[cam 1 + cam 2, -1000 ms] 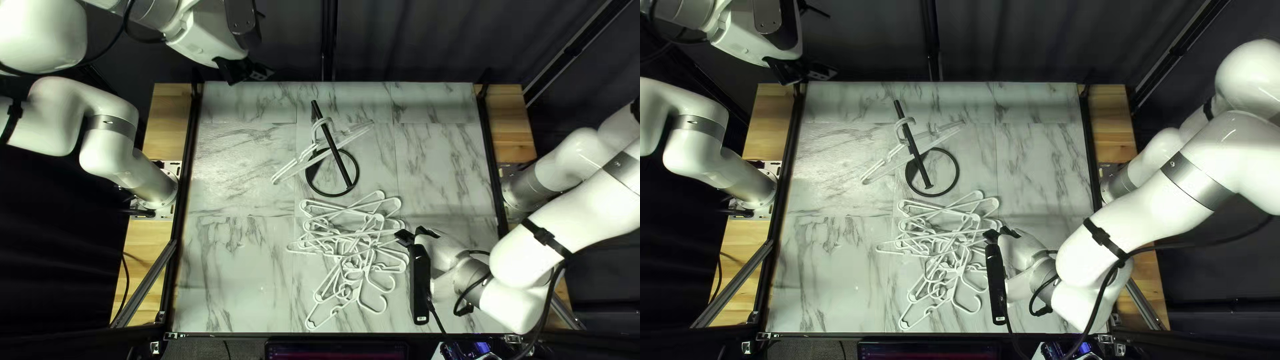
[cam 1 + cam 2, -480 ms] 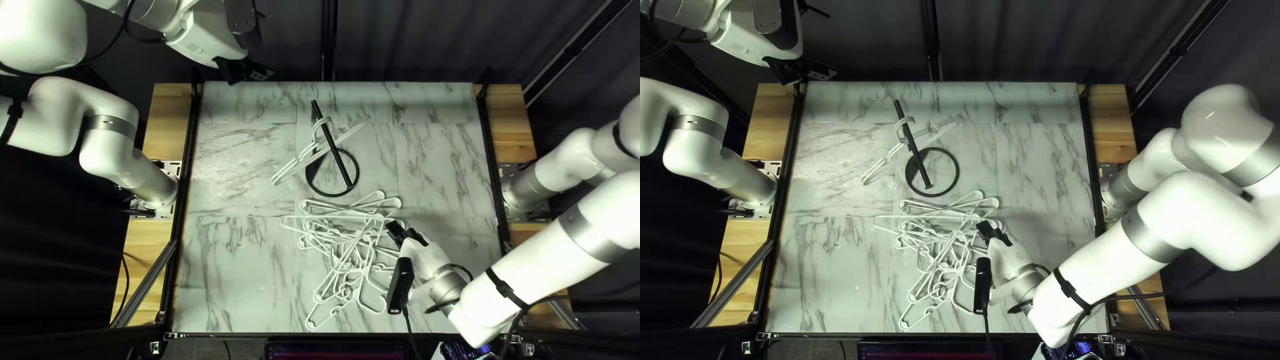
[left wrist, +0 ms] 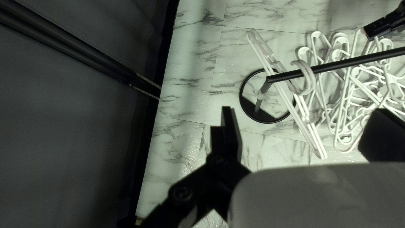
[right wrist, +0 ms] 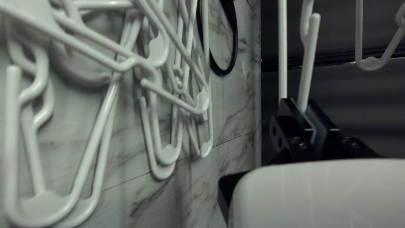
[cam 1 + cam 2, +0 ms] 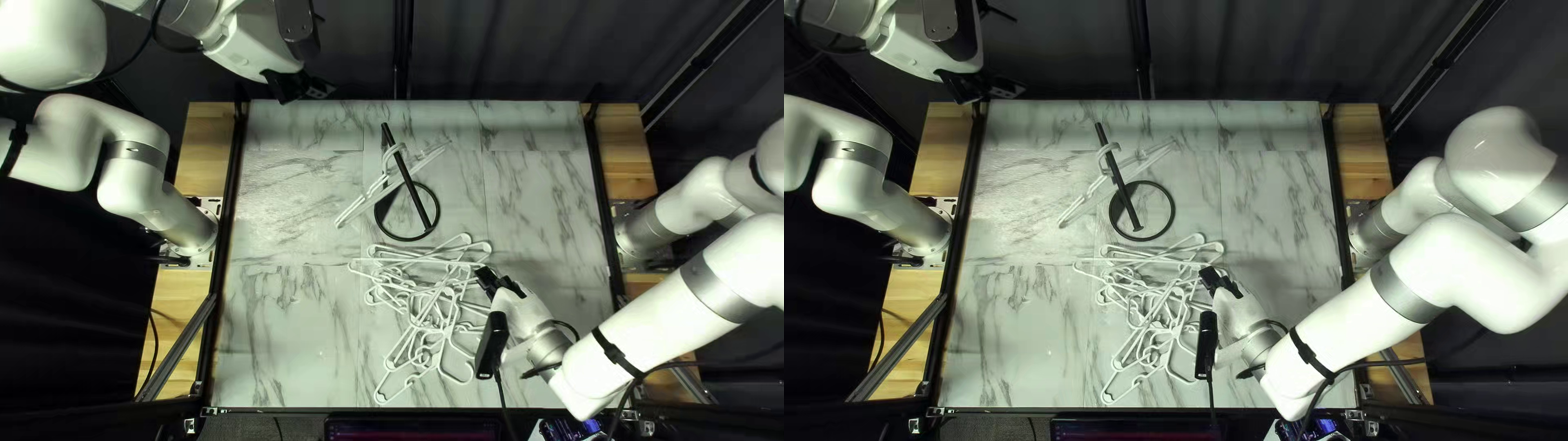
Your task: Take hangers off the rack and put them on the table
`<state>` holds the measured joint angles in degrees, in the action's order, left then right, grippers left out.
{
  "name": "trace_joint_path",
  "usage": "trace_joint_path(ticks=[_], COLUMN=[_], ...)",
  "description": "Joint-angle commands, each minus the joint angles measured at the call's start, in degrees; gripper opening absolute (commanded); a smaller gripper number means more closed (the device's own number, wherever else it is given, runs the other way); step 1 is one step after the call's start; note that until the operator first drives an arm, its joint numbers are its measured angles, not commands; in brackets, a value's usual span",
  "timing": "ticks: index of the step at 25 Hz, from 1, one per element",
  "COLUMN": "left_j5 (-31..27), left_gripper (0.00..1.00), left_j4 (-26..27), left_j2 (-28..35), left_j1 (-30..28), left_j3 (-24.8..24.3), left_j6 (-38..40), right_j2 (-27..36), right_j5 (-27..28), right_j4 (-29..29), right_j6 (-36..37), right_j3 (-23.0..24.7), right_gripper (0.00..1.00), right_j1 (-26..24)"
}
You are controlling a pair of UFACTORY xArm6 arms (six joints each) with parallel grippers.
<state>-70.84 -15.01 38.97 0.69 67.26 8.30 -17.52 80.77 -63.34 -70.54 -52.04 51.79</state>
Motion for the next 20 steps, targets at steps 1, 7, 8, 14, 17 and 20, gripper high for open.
trace_joint_path(ticks=[1, 7, 8, 14, 17, 20], left_j5=[0.00, 0.00, 0.00, 0.00, 0.00, 0.00], left_gripper=[1.00, 1.00, 1.00, 1.00, 1.00, 1.00], left_j4=[0.00, 0.00, 0.00, 0.00, 0.00, 0.00], left_j2=[0.00, 0.00, 0.00, 0.00, 0.00, 0.00], left_j1=[0.00, 0.00, 0.00, 0.00, 0.00, 0.00], left_j3=[0.00, 0.00, 0.00, 0.00, 0.00, 0.00], left_j6=[0.00, 0.00, 0.00, 0.00, 0.00, 0.00], right_j2=[-2.73, -1.85, -1.53, -1.62, -3.51, -4.28], right_j5=[-0.19, -0.33, -0.63, -3.40, -4.48, -5.75], right_j4=[-2.97, -3.56, -3.73, -5.36, -5.75, -5.87], right_j6=[1.73, 3.21, 3.17, 3.70, 3.85, 3.78], right_j3=[-0.42, 2.19, 2.79, 3.93, 3.21, 3.37], right_gripper=[0.00, 0.00, 0.00, 0.00, 0.00, 0.21], right_j1=[1.62, 1.86, 1.76, 0.23, -0.40, -0.71])
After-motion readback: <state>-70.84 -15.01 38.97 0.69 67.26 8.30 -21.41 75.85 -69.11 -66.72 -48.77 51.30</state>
